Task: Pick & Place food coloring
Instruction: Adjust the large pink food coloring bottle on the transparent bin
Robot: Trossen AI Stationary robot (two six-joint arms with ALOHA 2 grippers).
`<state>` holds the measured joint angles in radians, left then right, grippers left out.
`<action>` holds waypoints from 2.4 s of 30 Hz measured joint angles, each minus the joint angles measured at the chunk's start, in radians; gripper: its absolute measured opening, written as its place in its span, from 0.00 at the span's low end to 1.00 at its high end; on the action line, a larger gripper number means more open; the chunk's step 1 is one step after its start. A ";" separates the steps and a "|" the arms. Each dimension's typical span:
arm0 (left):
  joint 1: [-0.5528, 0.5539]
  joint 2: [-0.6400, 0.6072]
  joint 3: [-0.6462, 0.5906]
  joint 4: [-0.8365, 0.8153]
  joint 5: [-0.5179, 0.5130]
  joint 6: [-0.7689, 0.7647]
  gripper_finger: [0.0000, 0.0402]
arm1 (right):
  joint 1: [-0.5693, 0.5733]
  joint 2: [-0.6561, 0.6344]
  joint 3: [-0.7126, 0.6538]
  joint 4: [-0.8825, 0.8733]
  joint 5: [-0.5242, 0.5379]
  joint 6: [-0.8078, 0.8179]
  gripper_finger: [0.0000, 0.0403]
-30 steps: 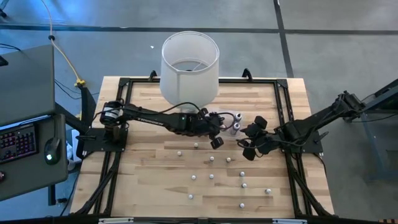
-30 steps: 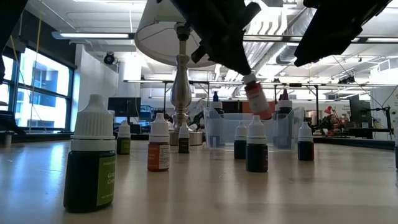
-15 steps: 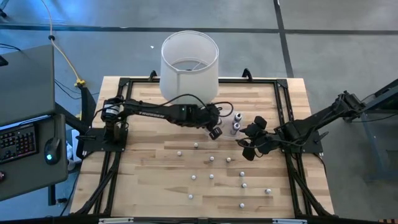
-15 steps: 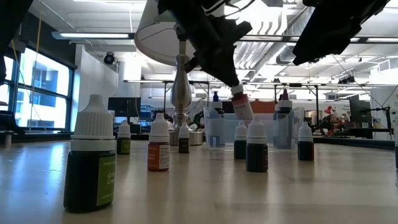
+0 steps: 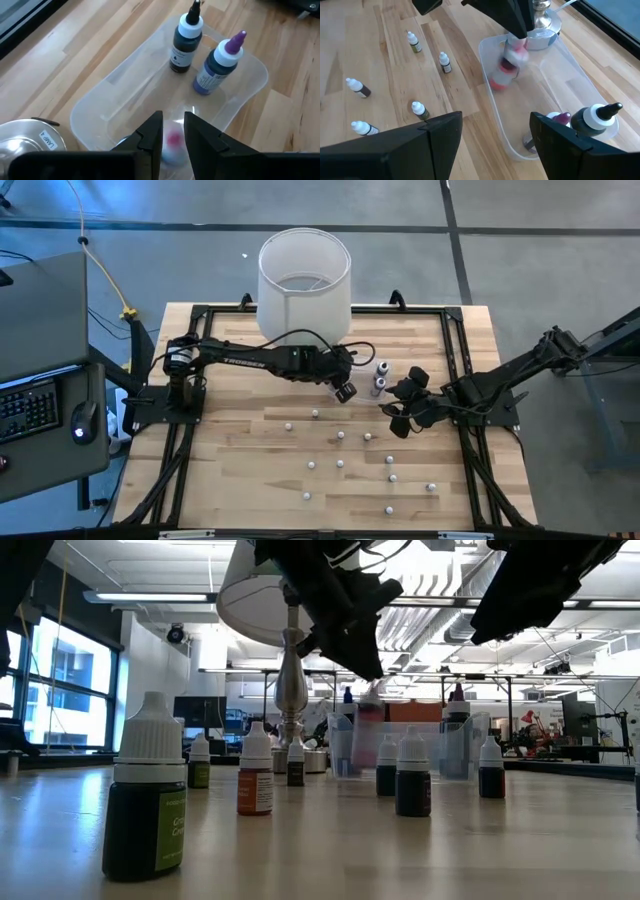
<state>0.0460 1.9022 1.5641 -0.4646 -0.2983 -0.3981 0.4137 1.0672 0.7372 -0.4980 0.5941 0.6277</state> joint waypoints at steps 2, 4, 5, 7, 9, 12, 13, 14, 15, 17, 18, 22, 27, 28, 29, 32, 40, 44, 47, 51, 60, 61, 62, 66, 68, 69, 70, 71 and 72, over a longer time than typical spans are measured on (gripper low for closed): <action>0.000 0.000 0.000 0.000 -0.008 0.000 0.19 | 0.000 0.000 0.000 0.000 0.000 0.000 0.56; 0.000 0.000 0.000 0.000 -0.019 0.000 0.19 | 0.000 0.000 0.000 0.002 0.000 0.000 0.56; 0.000 0.000 0.000 0.000 -0.021 0.000 0.20 | 0.000 0.000 0.000 0.002 0.000 0.000 0.56; 0.000 0.000 0.000 0.000 -0.019 0.011 0.20 | 0.000 0.000 0.000 0.002 0.001 0.000 0.56; 0.000 0.000 0.000 -0.001 0.012 0.050 0.20 | 0.000 0.000 0.000 0.007 0.001 0.000 0.56; 0.000 -0.007 0.024 -0.027 0.105 0.075 0.20 | 0.000 0.008 0.000 0.024 0.022 -0.002 0.56; 0.000 -0.018 0.038 -0.045 0.149 0.080 0.20 | 0.000 0.012 0.000 0.029 0.034 -0.008 0.56; 0.000 -0.030 0.058 -0.065 0.198 0.083 0.20 | -0.001 0.016 0.000 0.035 0.049 -0.020 0.56; 0.000 -0.039 0.085 -0.075 0.249 0.084 0.20 | -0.002 0.020 0.000 0.044 0.063 -0.028 0.56; 0.000 -0.054 0.137 -0.143 0.352 0.083 0.20 | -0.002 0.030 0.000 0.059 0.094 -0.038 0.56; -0.001 -0.058 0.165 -0.193 0.398 0.083 0.20 | -0.002 0.035 0.000 0.063 0.107 -0.038 0.56; -0.038 -0.060 0.267 -0.336 0.433 0.128 0.20 | -0.004 0.052 0.000 0.063 0.103 -0.038 0.56; -0.164 -0.120 0.363 -0.490 0.276 0.190 0.20 | -0.039 0.089 0.001 0.077 0.059 -0.052 0.56; -0.196 -0.137 0.369 -0.542 0.229 0.193 0.20 | -0.051 0.102 0.001 0.079 0.044 -0.054 0.55; -0.228 -0.148 0.374 -0.568 0.178 0.192 0.20 | -0.063 0.114 0.001 0.086 0.030 -0.063 0.55; -0.322 -0.178 0.375 -0.623 0.039 0.159 0.20 | -0.099 0.150 0.001 0.116 0.001 -0.105 0.50; -0.604 -0.248 0.375 -0.873 -0.361 -0.123 0.20 | -0.196 0.264 0.001 0.367 -0.110 -0.220 0.29; -0.740 -0.253 0.349 -1.074 -0.589 -0.396 0.20 | -0.256 0.352 0.000 0.486 -0.194 -0.267 0.15; -0.821 -0.255 0.267 -1.093 -0.690 -0.570 0.20 | -0.305 0.401 0.001 0.531 -0.224 -0.270 0.04; -0.889 -0.259 0.161 -1.085 -0.699 -0.671 0.20 | -0.358 0.442 0.001 0.527 -0.245 -0.263 0.02; -0.896 -0.260 0.077 -1.107 -0.689 -0.800 0.20 | -0.422 0.584 0.002 0.667 -0.367 -0.241 0.01; -0.897 -0.260 0.077 -1.107 -0.690 -0.801 0.20 | -0.426 0.598 0.003 0.678 -0.377 -0.245 0.00; -0.897 -0.260 0.077 -1.106 -0.690 -0.801 0.20 | -0.430 0.606 0.006 0.680 -0.387 -0.246 0.00; -0.897 -0.260 0.077 -1.106 -0.700 -0.799 0.20 | -0.445 0.625 0.028 0.683 -0.401 -0.246 0.00; -0.897 -0.260 0.077 -1.107 -0.702 -0.799 0.20 | -0.448 0.629 0.040 0.678 -0.405 -0.255 0.00; -0.897 -0.260 0.077 -1.107 -0.703 -0.799 0.20 | -0.448 0.628 0.047 0.666 -0.406 -0.269 0.00; -0.897 -0.260 0.077 -1.106 -0.703 -0.799 0.20 | -0.448 0.620 0.055 0.644 -0.407 -0.279 0.00; -0.897 -0.260 0.077 -1.106 -0.703 -0.799 0.20 | -0.447 0.612 0.066 0.615 -0.409 -0.288 0.00; -0.897 -0.260 0.077 -1.107 -0.703 -0.800 0.20 | -0.445 0.602 0.078 0.582 -0.410 -0.291 0.00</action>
<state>-0.8509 1.6424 1.6413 -1.5711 -1.0016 -1.1982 -0.0313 1.6691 0.8149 0.0837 0.1844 0.3372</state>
